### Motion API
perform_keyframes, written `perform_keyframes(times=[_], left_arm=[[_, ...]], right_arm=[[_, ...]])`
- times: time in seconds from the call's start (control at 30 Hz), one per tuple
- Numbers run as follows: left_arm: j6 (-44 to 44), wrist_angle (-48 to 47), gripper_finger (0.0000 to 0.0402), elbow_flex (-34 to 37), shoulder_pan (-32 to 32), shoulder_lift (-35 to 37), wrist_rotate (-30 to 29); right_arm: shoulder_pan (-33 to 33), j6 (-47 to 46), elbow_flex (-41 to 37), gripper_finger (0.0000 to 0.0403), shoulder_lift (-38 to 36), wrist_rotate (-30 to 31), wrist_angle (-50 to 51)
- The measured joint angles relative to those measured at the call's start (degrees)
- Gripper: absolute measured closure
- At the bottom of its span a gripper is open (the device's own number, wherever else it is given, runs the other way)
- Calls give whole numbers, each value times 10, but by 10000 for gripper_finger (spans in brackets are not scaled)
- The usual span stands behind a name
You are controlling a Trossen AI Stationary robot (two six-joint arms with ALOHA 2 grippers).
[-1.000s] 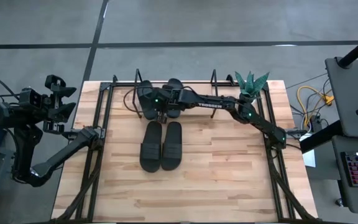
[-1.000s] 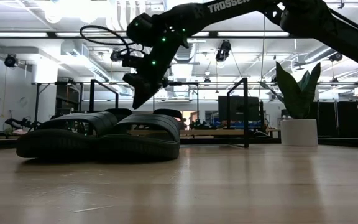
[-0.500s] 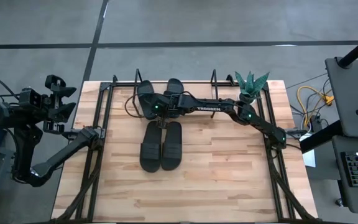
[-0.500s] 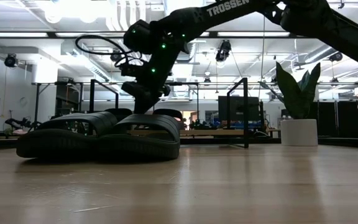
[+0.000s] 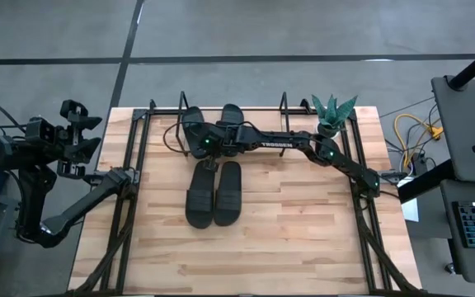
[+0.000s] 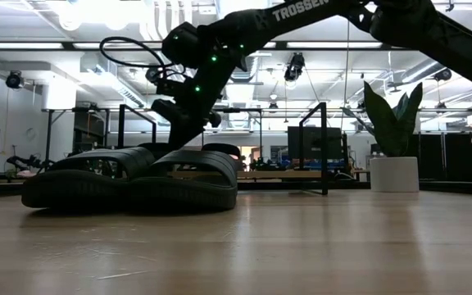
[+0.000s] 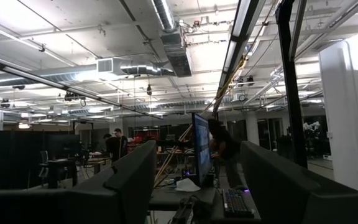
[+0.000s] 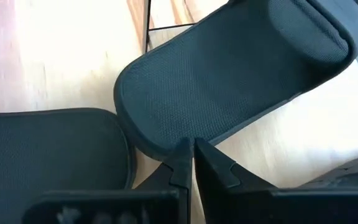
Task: Pick and place slides into the shelf
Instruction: Adjust the black slides on the shelf
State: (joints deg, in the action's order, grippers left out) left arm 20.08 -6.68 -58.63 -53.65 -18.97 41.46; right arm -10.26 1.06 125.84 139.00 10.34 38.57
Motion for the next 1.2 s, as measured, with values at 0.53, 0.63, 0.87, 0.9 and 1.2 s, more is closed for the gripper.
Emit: perform_keyframes(times=[0.53, 0.63, 0.87, 0.9, 1.2], left_arm=[[0, 0, 185, 0, 0, 0, 3], [0, 0, 185, 0, 0, 0, 3], [0, 0, 185, 0, 0, 0, 3], [0, 0, 185, 0, 0, 0, 3], [0, 0, 185, 0, 0, 0, 3]], right_arm=[[7, 2, -31, 394, 3, 81, 2], [9, -8, -38, 394, 3, 75, 0], [21, -11, -39, 394, 3, 55, -12], [22, -11, -39, 394, 3, 54, -15], [31, -11, -39, 394, 3, 51, -50]])
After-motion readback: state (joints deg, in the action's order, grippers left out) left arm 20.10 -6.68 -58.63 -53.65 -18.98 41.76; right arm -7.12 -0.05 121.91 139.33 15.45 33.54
